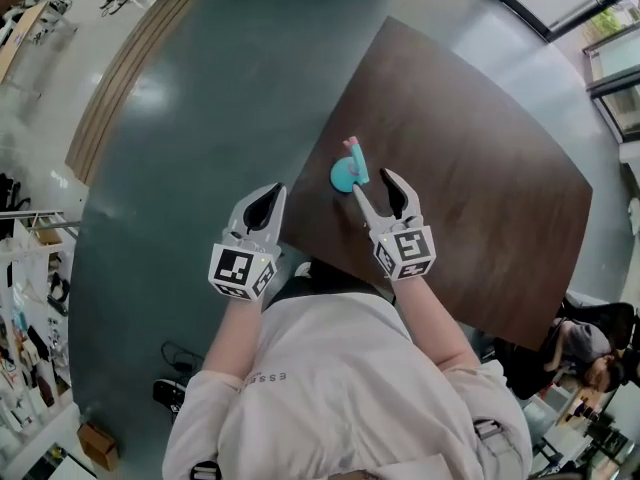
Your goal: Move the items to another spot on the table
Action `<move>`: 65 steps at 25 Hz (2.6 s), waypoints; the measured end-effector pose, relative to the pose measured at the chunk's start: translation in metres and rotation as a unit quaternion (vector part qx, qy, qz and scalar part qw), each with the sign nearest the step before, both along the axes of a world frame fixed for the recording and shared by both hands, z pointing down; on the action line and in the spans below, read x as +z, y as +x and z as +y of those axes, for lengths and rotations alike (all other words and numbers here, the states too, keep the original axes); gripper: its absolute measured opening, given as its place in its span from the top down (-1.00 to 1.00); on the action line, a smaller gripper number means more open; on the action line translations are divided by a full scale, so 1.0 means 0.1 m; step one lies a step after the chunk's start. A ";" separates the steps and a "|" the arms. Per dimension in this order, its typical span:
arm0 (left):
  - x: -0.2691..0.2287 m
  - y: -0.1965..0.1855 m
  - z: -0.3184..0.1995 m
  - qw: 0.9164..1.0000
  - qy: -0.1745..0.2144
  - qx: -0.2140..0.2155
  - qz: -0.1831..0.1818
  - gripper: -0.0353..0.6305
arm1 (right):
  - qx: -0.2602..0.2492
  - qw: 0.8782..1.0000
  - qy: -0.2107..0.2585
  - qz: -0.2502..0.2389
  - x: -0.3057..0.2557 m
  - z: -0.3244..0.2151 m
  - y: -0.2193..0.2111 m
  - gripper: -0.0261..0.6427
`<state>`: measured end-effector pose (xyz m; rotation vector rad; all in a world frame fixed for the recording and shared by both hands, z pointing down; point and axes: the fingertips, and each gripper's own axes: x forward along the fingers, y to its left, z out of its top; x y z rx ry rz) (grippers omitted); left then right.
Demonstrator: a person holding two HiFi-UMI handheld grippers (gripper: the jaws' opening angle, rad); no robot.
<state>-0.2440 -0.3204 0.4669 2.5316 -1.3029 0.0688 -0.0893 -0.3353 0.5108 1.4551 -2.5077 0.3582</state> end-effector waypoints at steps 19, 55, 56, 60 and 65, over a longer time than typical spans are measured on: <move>0.22 -0.17 -0.37 0.999 -0.025 -0.032 -0.013 0.85 | -0.054 0.998 -0.032 0.025 0.34 -0.44 -0.32 0.55; -0.25 2.30 2.10 0.924 0.032 0.380 0.016 0.85 | 0.316 0.948 0.030 0.025 -0.41 3.18 1.93 0.57; -0.25 2.44 2.25 0.922 0.033 0.386 0.015 0.85 | 0.320 0.947 0.031 0.022 -0.42 3.34 2.04 0.57; -0.25 2.96 2.92 0.907 0.041 0.419 0.008 0.85 | 0.328 0.944 0.032 0.028 -0.45 3.97 2.43 0.57; -0.20 3.58 3.68 0.893 0.041 0.448 0.014 0.85 | 0.347 0.937 0.028 0.040 -0.43 4.77 2.95 0.57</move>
